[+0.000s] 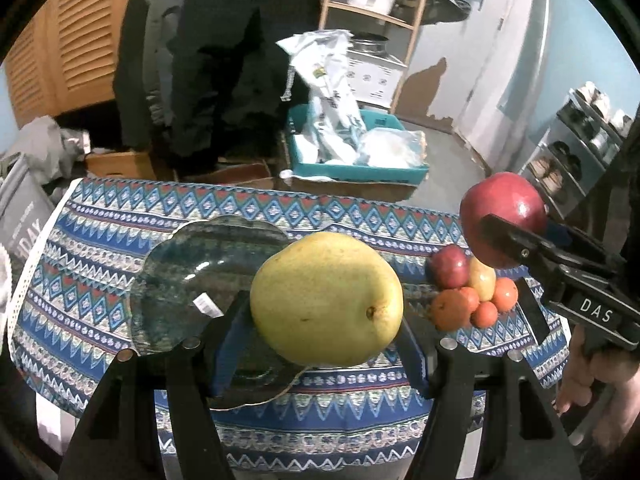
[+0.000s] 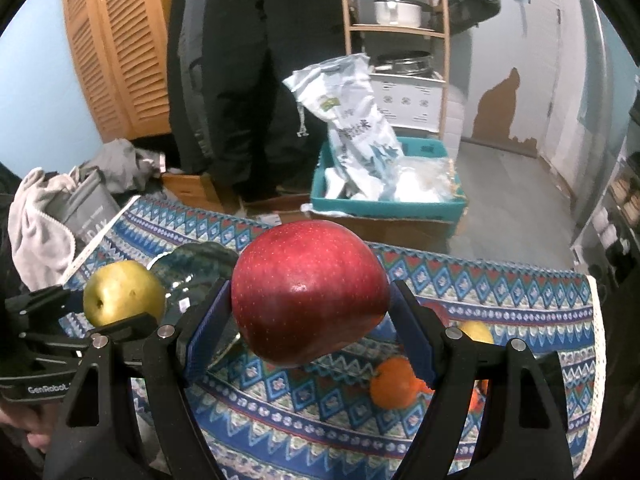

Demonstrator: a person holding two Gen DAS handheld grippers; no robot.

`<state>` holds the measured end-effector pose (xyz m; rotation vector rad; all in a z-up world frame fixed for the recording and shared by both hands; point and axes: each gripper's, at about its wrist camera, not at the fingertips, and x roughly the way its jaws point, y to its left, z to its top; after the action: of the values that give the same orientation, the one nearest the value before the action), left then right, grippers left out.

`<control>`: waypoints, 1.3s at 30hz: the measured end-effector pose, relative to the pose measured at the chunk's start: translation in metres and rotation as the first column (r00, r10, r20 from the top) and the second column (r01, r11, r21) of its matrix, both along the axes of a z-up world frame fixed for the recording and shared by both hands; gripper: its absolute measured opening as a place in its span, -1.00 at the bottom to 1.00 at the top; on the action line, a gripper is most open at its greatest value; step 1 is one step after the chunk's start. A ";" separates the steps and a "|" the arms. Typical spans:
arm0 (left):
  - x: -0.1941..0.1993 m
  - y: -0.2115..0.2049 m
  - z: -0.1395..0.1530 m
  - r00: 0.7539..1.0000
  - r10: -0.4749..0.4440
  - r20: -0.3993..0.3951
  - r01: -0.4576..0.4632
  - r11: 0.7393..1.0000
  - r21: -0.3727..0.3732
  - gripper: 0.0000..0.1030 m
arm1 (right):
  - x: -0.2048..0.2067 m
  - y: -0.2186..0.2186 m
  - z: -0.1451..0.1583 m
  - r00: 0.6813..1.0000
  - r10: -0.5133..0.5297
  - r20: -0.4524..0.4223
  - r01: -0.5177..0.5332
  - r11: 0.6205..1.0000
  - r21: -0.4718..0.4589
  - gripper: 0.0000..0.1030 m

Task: Organize fruits
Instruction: 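Lift the pear and apple and carry both toward the glass bowl, then lower the pear into the bowl with the left tool while the right lowers the apple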

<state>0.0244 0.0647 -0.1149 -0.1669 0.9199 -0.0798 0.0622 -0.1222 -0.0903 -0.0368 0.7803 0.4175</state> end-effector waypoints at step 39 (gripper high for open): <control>0.025 0.100 -0.110 0.957 0.183 -0.223 -0.176 0.983 0.052 0.34 | 0.056 0.158 -0.125 0.936 0.189 -0.298 -0.240 0.960 -0.144 0.53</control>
<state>0.0498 0.1645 -0.2253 -0.2333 1.1298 0.1251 0.1179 0.0358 -0.2155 -0.2369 1.0997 0.5684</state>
